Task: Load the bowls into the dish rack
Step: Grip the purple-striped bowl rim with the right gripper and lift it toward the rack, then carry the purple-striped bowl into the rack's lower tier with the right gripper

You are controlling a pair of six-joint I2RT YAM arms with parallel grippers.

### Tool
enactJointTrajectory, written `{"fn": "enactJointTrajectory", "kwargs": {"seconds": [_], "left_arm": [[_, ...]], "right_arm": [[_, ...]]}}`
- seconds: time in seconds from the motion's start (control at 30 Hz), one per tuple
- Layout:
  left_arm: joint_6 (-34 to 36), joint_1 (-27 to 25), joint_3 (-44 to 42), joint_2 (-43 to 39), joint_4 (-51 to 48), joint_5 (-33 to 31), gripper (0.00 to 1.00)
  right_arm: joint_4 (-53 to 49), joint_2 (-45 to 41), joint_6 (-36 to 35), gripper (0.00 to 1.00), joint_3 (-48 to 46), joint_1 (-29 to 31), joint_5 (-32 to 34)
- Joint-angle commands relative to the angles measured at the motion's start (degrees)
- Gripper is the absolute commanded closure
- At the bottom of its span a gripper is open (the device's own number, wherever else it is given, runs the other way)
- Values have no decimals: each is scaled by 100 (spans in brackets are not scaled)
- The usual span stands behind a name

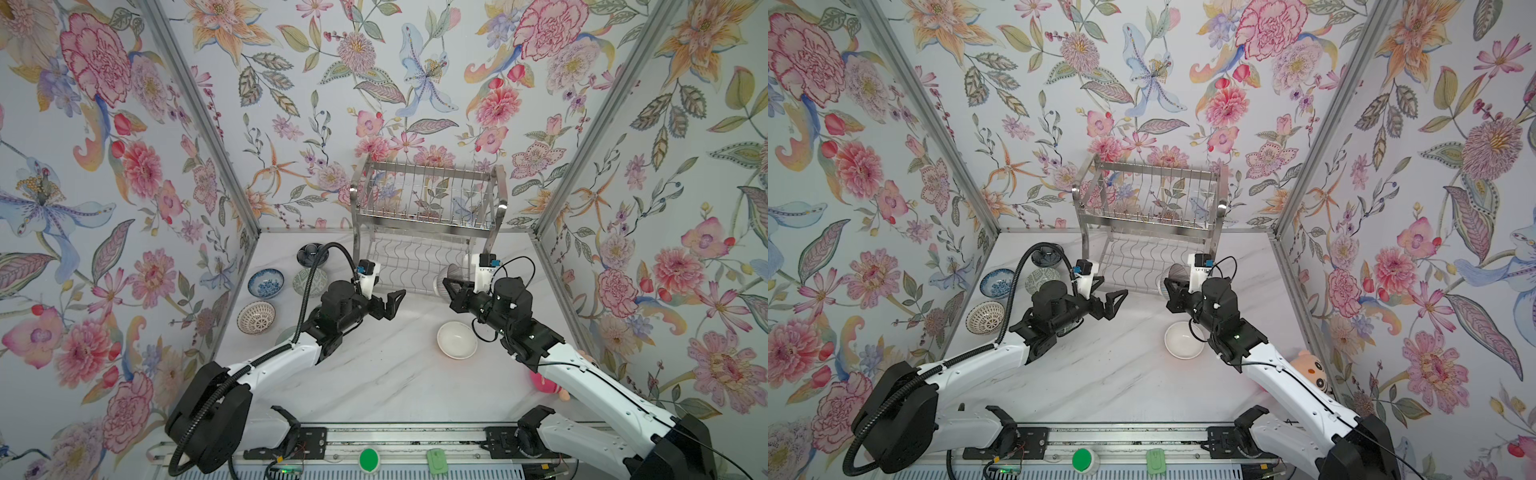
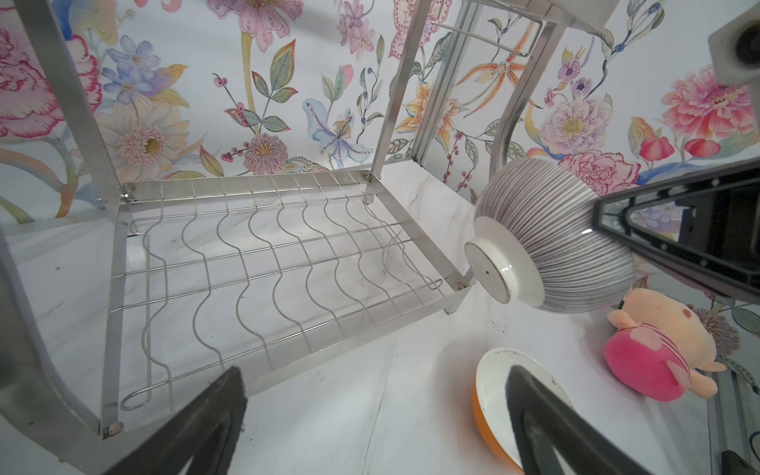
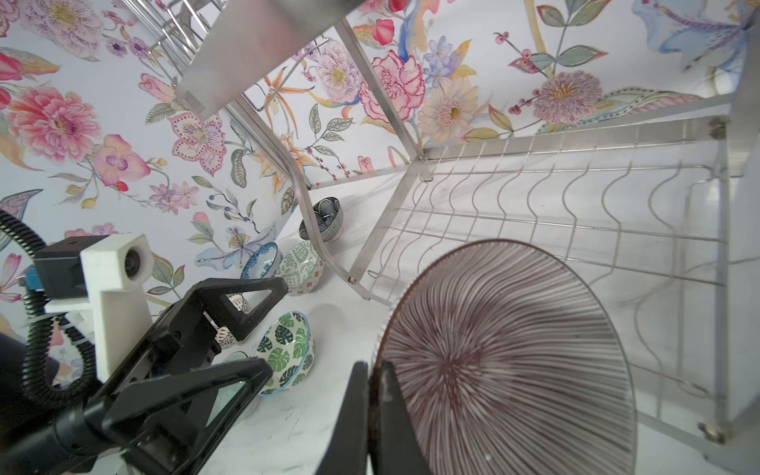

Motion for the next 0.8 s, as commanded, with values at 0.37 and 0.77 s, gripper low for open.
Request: {"fn": "enactJointTrajectory", "kwargs": {"seconds": [0.37,0.77], "left_arm": [[-841,846,-587,-374,388,413,0],[-1297,1150,-672,-152,541,623,1]], "right_arm": [[2973,1510,482,100,292,555,-64],[3772,2922,777,100,976,544,-229]]}}
